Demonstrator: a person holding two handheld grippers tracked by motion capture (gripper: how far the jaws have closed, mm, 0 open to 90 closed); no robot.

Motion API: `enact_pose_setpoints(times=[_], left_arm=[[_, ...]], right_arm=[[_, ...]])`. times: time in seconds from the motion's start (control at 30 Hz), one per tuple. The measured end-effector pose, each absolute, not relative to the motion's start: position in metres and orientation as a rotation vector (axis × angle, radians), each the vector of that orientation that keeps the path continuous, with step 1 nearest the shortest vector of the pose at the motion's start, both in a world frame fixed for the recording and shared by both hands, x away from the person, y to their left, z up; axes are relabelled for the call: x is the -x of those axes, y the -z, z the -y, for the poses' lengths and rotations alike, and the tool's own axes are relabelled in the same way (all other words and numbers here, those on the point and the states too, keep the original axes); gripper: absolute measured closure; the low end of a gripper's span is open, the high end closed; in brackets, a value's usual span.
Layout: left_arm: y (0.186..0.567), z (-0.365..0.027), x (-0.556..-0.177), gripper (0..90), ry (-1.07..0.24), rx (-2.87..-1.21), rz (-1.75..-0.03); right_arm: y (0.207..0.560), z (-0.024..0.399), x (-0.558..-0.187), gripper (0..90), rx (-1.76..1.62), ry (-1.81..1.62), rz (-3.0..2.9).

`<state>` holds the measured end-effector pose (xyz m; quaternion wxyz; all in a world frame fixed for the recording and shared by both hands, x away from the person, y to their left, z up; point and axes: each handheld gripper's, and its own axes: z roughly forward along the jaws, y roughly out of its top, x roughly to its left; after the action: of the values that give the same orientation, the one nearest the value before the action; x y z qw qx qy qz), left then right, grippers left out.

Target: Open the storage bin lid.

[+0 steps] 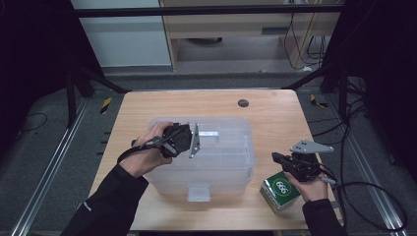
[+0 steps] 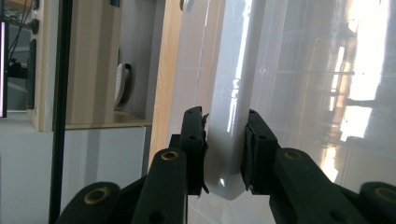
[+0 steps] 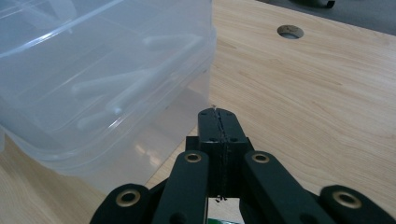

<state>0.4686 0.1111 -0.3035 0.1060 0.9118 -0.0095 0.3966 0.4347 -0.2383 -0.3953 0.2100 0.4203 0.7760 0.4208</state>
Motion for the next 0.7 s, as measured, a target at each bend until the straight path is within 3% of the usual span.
enact_pose_setpoints(times=[0.7], left_arm=[[0.295,-0.11,-0.477,71.6,-1.159,-2.658,-0.038]], right_arm=[[0.397,0.228,-0.429,90.0,-1.154,-1.173,-2.172]])
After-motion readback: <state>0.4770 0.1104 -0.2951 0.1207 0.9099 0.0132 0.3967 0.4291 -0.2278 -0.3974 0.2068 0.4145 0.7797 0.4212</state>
